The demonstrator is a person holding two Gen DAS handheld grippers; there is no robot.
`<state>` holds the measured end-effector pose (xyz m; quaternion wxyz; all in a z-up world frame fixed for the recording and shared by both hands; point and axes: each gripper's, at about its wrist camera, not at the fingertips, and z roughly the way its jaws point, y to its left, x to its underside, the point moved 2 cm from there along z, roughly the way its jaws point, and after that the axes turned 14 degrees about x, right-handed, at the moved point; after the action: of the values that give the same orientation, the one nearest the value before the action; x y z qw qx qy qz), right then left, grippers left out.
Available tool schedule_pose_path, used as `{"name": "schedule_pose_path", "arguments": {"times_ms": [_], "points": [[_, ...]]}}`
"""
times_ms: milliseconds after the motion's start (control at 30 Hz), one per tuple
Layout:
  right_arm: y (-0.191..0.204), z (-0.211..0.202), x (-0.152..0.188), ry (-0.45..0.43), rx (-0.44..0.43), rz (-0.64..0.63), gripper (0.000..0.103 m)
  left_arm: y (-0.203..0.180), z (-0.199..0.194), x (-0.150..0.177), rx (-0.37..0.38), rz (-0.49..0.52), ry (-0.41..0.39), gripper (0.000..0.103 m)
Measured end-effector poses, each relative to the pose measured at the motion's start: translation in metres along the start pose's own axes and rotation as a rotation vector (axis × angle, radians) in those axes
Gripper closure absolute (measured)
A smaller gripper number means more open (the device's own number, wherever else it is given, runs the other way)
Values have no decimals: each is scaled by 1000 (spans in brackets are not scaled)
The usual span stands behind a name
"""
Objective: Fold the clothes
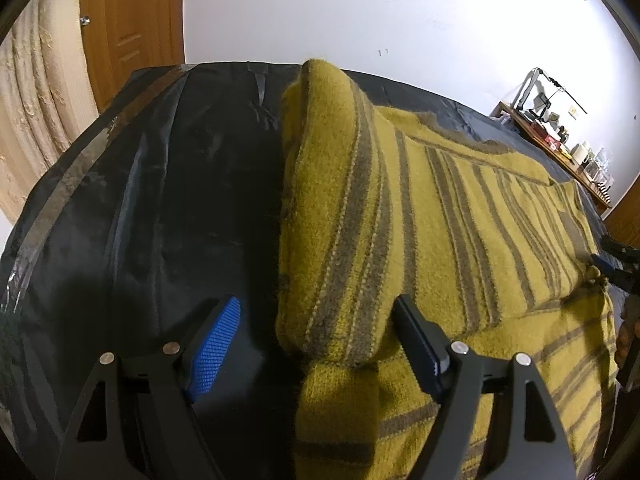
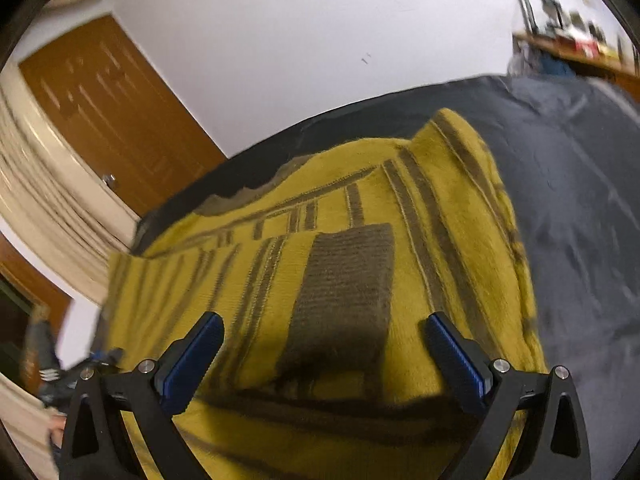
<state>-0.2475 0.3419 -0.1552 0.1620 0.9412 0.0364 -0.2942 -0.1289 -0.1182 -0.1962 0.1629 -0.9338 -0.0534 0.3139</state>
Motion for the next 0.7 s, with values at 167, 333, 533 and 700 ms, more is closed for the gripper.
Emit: {"name": "schedule_pose_path", "arguments": {"times_ms": [167, 333, 533, 700], "points": [[2, -10, 9, 57, -98, 27, 1, -8, -10, -5, -14, 22, -24, 21], [12, -7, 10, 97, -163, 41, 1, -15, -19, -9, -6, 40, -46, 21], [22, 17, -1, 131, -207, 55, 1, -24, -22, -15, 3, 62, -56, 21], [30, 28, -12, 121, -234, 72, 1, -26, -16, -14, 6, 56, -38, 21]]}}
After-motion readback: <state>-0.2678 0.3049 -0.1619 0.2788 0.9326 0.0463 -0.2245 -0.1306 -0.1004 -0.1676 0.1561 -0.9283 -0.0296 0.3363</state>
